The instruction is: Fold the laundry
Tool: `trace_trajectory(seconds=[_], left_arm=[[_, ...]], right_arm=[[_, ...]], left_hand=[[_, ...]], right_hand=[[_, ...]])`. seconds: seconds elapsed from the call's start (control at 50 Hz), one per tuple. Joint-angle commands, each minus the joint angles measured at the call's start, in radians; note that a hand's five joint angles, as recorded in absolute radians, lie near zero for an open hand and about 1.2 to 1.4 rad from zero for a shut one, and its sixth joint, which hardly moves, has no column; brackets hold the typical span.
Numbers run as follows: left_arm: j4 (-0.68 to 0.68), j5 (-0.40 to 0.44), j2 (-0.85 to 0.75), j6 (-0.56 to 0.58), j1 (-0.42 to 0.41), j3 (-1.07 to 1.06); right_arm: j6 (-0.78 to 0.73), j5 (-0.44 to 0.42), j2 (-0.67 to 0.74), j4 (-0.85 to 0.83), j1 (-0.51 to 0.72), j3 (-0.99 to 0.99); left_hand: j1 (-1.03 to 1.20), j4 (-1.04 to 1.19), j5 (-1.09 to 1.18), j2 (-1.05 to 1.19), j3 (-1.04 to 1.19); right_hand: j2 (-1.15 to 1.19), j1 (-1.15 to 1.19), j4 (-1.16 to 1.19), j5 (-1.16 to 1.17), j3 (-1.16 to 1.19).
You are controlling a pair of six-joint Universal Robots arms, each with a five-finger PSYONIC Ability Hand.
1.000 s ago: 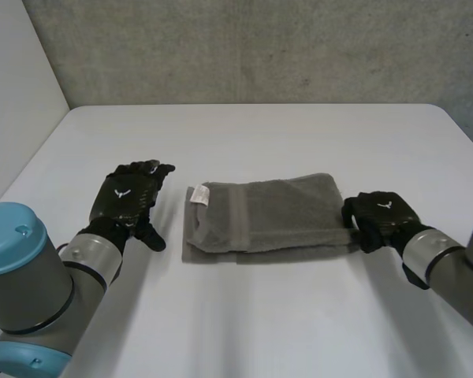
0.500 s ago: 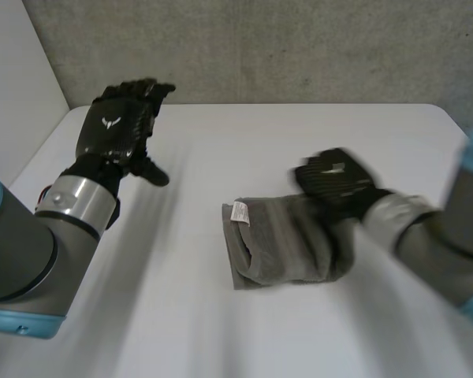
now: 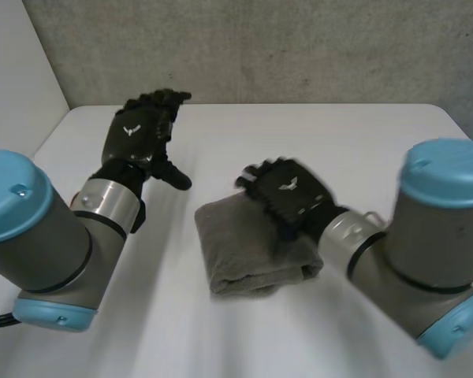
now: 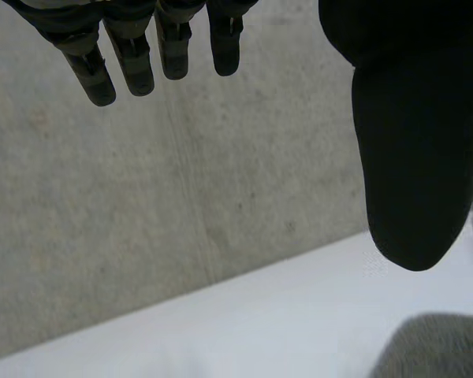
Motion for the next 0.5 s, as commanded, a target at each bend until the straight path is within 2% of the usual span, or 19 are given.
trace_trajectory(seconds=[0.02, 0.16, 0.26, 0.34, 0.44, 0.5], left_arm=[[-0.029, 0.002, -0.070, -0.002, -0.027, 0.013], [-0.127, 0.002, -0.178, -0.002, -0.073, 0.020], [-0.135, 0.005, -0.248, -0.002, -0.091, 0.020], [-0.136, 0.006, -0.279, -0.002, -0.097, 0.028], [-0.144, 0.003, -0.276, -0.002, -0.123, 0.050], [-0.151, 0.003, -0.256, -0.002, -0.125, 0.060]], right_arm=[[0.108, 0.001, -0.039, 0.004, -0.116, 0.024], [0.141, -0.016, 0.034, 0.007, -0.127, 0.013], [0.144, -0.030, 0.164, 0.007, -0.125, -0.013], [0.135, -0.026, 0.204, 0.009, -0.125, -0.026], [0.134, -0.021, 0.192, 0.012, -0.127, -0.042], [0.136, -0.015, 0.137, 0.026, -0.128, -0.060]], left_hand=[[0.028, 0.034, -0.004, 0.034, 0.034], [0.025, 0.031, -0.007, 0.031, 0.031], [0.022, 0.028, -0.010, 0.028, 0.028], [0.025, 0.031, -0.007, 0.031, 0.031], [0.022, 0.028, -0.010, 0.028, 0.028], [0.022, 0.028, -0.010, 0.028, 0.028]], right_hand=[[-0.072, -0.067, -0.081, -0.062, -0.068], [-0.072, -0.067, -0.081, -0.062, -0.068], [-0.072, -0.067, -0.081, -0.062, -0.068], [-0.072, -0.067, -0.081, -0.062, -0.068], [-0.072, -0.067, -0.081, -0.062, -0.068], [-0.072, -0.067, -0.081, -0.062, -0.068]])
